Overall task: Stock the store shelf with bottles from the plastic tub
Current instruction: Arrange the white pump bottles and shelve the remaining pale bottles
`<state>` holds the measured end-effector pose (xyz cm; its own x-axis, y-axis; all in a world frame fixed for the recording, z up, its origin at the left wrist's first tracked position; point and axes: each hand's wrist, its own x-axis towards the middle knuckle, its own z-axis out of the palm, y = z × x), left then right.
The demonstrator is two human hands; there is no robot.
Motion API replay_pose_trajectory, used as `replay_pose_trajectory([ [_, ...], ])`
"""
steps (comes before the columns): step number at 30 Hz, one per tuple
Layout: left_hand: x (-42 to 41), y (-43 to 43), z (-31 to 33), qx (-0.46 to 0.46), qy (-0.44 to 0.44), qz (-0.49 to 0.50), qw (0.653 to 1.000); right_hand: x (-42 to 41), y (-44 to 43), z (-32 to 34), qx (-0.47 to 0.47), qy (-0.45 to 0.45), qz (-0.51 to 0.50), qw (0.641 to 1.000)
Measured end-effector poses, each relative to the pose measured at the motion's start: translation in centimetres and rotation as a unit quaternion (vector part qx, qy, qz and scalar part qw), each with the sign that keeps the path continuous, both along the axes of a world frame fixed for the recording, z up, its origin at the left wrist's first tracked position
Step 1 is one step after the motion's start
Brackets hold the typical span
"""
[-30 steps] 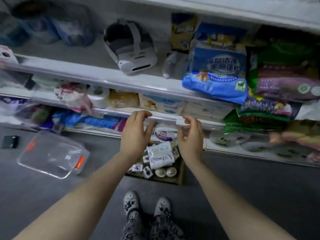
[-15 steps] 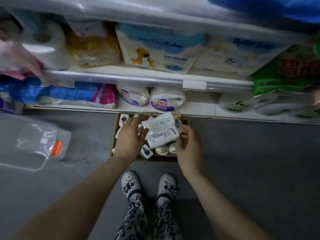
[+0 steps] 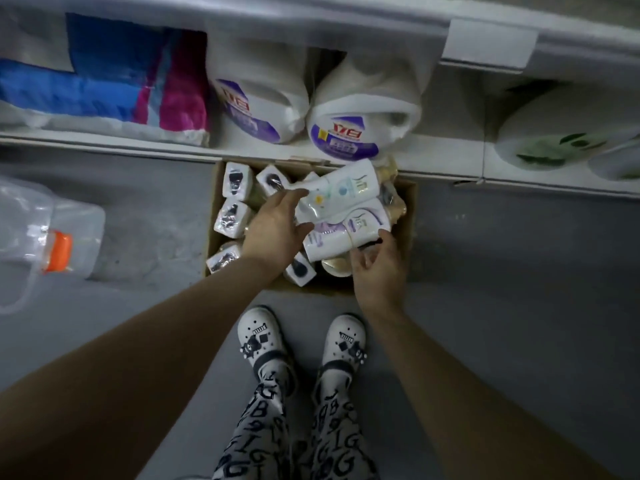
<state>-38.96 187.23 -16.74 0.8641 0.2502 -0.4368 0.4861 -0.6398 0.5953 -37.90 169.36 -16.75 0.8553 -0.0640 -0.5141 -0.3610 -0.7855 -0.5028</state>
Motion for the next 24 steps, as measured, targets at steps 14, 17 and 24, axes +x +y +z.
replay_pose_trajectory([
  [14,4.5,0.7,-12.1,0.037,-0.004,-0.046,0.998,0.8,1.3,-12.1,0.145,0.054,-0.241,0.958],
  [17,5.1,0.8,-12.8,0.044,0.011,-0.058,0.997,1.5,1.6,-12.8,0.204,0.08,-0.294,0.93],
  [24,4.8,1.4,-11.7,0.013,0.081,-0.057,0.995,2.0,1.0,-12.2,0.266,0.169,-0.359,0.878],
])
